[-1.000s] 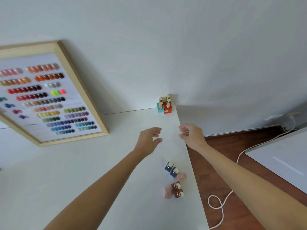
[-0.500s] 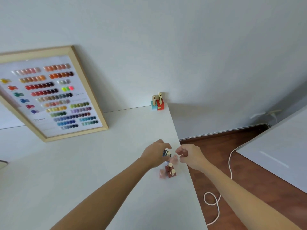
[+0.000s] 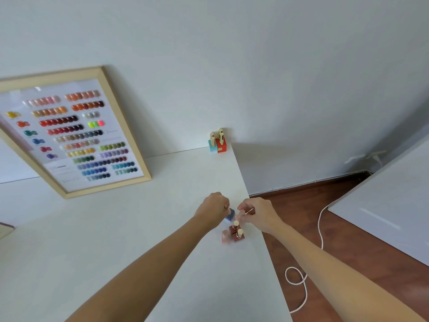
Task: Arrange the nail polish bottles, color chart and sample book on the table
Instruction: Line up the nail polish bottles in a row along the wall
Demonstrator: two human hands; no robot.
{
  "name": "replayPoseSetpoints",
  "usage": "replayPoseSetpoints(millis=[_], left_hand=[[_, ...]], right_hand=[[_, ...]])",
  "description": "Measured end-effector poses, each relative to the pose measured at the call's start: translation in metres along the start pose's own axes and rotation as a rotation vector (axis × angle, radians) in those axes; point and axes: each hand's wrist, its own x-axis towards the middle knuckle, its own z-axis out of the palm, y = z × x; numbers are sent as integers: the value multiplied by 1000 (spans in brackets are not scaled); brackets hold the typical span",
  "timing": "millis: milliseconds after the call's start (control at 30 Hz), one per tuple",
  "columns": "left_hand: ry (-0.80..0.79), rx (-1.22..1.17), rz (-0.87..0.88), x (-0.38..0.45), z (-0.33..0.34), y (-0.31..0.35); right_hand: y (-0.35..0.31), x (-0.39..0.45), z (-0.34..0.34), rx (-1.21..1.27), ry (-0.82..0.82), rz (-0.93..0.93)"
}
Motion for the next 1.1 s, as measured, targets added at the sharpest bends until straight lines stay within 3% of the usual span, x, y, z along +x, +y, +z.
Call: replayPoseSetpoints(millis=[333,700,1100], left_hand=[[31,12,-98,-46,-14,-47],[20,-16,-191,-93,-8,-80],[78,-28,-174,-104,-1,-83]], right_hand=[[-22,19,-1,-105,-122,-114],[-63,31,22,-329,-504,-223],[-76,12,17,-446,-616,-249]])
